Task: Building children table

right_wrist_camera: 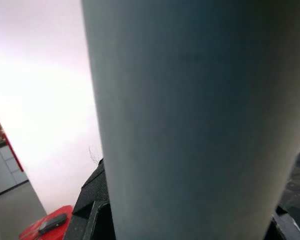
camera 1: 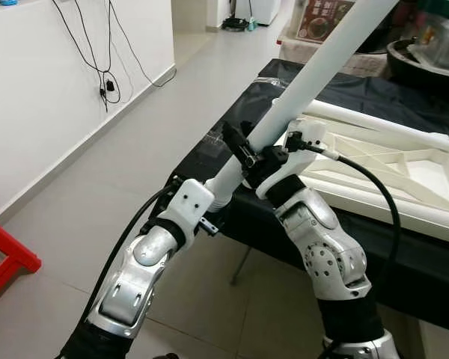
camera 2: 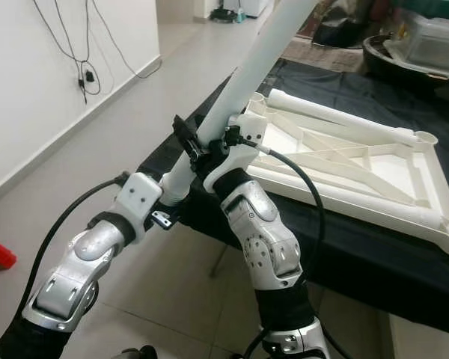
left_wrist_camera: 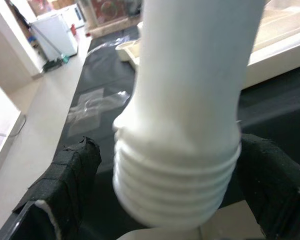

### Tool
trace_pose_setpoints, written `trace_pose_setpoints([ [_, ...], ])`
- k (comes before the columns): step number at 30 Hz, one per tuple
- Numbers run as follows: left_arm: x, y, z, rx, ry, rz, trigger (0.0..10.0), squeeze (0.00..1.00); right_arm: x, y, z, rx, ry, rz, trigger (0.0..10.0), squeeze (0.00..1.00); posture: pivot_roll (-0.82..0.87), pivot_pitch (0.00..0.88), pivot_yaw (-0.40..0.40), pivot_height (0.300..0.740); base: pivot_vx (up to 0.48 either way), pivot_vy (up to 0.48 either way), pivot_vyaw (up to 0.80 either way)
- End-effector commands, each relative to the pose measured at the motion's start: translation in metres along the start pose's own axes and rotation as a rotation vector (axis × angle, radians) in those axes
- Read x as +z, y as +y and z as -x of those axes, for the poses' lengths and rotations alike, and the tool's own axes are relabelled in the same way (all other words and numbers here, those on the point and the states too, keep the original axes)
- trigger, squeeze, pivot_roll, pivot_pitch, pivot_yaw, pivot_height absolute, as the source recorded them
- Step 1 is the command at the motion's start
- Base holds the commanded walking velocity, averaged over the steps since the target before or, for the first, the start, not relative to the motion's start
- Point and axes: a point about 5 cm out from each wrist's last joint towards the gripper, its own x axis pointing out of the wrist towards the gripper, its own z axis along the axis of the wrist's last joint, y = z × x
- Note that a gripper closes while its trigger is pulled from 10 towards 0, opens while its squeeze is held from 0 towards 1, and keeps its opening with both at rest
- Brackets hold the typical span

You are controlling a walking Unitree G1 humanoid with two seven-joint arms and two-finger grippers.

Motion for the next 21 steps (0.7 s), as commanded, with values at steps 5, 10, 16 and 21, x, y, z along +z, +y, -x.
trace_pose_setpoints([
  [5, -0.004, -0.007, -0.004, -0.032, 0.004, 0.010, 10.0, 0.00, 0.000, 0.007, 0.003, 0.028, 0.017, -0.008, 10.0, 0.00, 0.03, 0.121, -0.033, 0.740, 0.000, 0.000, 0.00],
  [10, -0.003, -0.004, -0.007, -0.023, -0.001, 0.016, 10.0, 0.00, 0.000, 0.008, 0.004, 0.039, 0.023, -0.011, 10.0, 0.00, 0.02, 0.122, -0.029, 0.740, 0.000, 0.000, 0.00],
  [16, -0.004, -0.001, -0.009, -0.016, -0.003, 0.013, 10.0, 0.00, -0.001, 0.008, 0.007, 0.042, 0.032, -0.006, 10.0, 0.00, 0.02, 0.124, -0.029, 0.740, 0.000, 0.000, 0.00],
  [21, -0.004, -0.001, -0.011, -0.020, -0.007, 0.007, 10.0, 0.00, -0.002, 0.008, 0.008, 0.046, 0.043, -0.002, 10.0, 0.00, 0.02, 0.122, -0.029, 0.740, 0.000, 0.000, 0.00],
])
